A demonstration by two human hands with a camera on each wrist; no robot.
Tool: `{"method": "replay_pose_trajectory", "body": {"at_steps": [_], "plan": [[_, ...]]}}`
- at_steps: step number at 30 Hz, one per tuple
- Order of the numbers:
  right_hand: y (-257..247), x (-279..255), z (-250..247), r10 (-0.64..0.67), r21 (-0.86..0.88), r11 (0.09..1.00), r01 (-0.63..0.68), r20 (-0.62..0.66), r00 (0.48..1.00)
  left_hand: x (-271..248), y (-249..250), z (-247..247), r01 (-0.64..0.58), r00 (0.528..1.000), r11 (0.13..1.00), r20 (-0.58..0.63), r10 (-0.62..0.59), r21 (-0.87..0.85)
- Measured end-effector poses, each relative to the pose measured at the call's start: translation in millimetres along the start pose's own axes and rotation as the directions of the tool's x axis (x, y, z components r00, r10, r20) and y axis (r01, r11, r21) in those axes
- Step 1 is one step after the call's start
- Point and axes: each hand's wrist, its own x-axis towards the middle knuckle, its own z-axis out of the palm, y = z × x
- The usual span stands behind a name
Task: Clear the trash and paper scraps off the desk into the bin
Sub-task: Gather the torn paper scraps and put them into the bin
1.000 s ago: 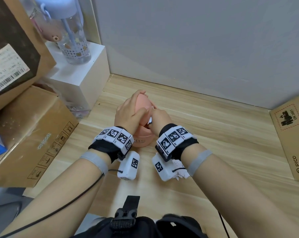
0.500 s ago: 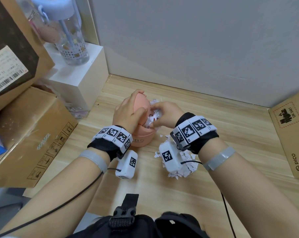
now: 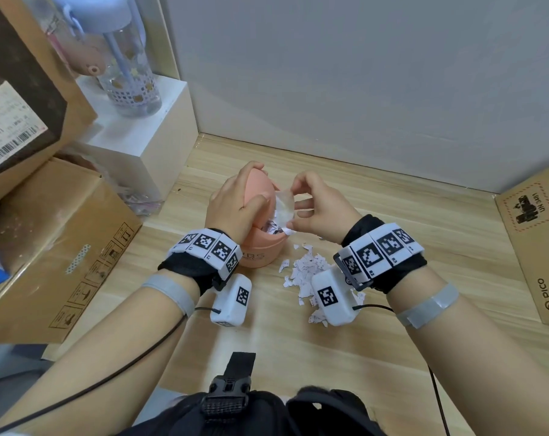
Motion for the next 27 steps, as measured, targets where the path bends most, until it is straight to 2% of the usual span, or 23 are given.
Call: {"method": "replay_pose_trajectory", "body": {"at_steps": [1, 3, 5, 7, 9, 11, 14, 18, 20, 22, 24, 26, 27], "plan": [[1.6, -1.7, 1.1, -0.013, -0.028, 1.0, 0.013, 0.026, 1.0, -0.2, -0.1, 0.0, 0.001, 1.0, 1.0, -0.002, -0.001, 0.004], [5.9, -4.4, 3.0, -0.046, -0.259, 0.962, 0.087, 0.162, 0.986, -0.4, -0.3, 0.3, -0.007, 1.0, 1.0, -0.013, 0.007, 0.005], [8.9, -6.5, 9.8, -0.038, -0.531, 0.822, 0.205, 0.309, 0.95, -0.5, -0.8, 0.6, -0.02, 1.0, 1.0, -0.02, 0.02, 0.004], [10.1, -3.2, 18.8, -0.024, -0.659, 0.687, 0.308, 0.403, 0.915, -0.7, -0.3, 0.5, -0.022, 1.0, 1.0, -0.014, 0.022, 0.006], [12.8, 7.8, 31.0, 0.017, -0.728, 0.588, 0.352, 0.446, 0.895, -1.6, 1.5, -0.1, -0.005, 1.0, 1.0, -0.007, 0.005, 0.011], [11.4, 19.0, 40.9, 0.066, -0.761, 0.545, 0.352, 0.457, 0.887, -2.1, 2.2, -0.6, 0.0, 1.0, 1.0, -0.002, 0.0, 0.013], [7.8, 30.5, 47.0, 0.139, -0.782, 0.531, 0.326, 0.461, 0.877, -1.5, 0.0, -0.5, 0.001, 1.0, 1.0, 0.004, -0.001, 0.006], [7.8, 32.2, 45.1, 0.125, -0.782, 0.521, 0.342, 0.466, 0.876, -2.1, 0.9, -0.1, -0.002, 1.0, 1.0, -0.005, 0.002, 0.004], [6.8, 30.0, 39.3, 0.087, -0.737, 0.591, 0.328, 0.463, 0.882, -3.0, 2.7, -0.4, 0.005, 1.0, 1.0, -0.011, -0.005, 0.008], [8.6, 24.6, 27.0, 0.015, -0.606, 0.75, 0.265, 0.416, 0.909, -2.6, 3.2, -0.6, 0.007, 1.0, 1.0, -0.018, -0.007, 0.013], [15.7, 15.2, 12.2, -0.099, -0.421, 0.882, 0.211, 0.272, 0.957, -1.8, 1.9, 0.2, -0.004, 1.0, 1.0, -0.022, 0.005, 0.017], [28.9, 2.0, -1.5, -0.166, -0.277, 0.942, 0.187, 0.099, 0.981, -1.1, 0.2, 1.3, -0.005, 1.0, 1.0, -0.026, 0.005, 0.005], [36.8, -5.4, -7.0, -0.145, -0.237, 0.96, 0.149, 0.034, 0.989, -0.9, -1.0, 1.8, -0.002, 1.0, 1.0, -0.03, 0.002, -0.003]]}}
